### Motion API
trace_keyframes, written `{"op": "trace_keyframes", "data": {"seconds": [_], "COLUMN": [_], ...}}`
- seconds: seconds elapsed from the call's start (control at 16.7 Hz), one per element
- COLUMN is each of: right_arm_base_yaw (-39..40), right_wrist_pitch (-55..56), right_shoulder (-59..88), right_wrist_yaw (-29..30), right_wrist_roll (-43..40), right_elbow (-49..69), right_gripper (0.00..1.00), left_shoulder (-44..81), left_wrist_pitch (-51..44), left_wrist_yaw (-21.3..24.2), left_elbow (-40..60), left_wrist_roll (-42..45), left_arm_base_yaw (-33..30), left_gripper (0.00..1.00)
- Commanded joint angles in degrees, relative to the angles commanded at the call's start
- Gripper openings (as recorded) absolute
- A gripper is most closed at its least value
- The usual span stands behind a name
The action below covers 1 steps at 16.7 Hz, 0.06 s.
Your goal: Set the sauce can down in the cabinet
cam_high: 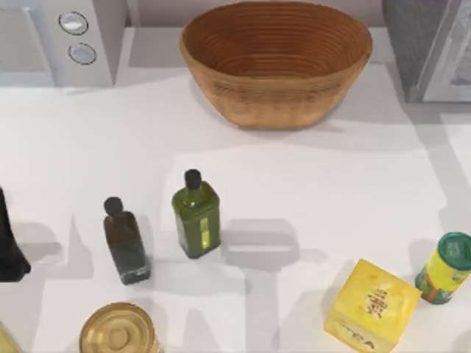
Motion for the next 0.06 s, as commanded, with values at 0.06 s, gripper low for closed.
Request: {"op": "trace_keyframes", "data": {"seconds": [0.06], "right_arm_base_yaw": [0.0], "right_wrist_pitch": [0.0], "right_shoulder": [0.0], "right_wrist_yaw": [0.0], "right_wrist_roll": [0.0], "right_elbow": [0.0], "right_gripper": [1.0], "left_shoulder": [0.0], "left_wrist_pitch": [0.0], "left_wrist_yaw": [0.0], "left_elbow": [0.0], "left_wrist_roll": [0.0], "left_arm_base_yaw": [0.0], "left_gripper": [1.0]}}
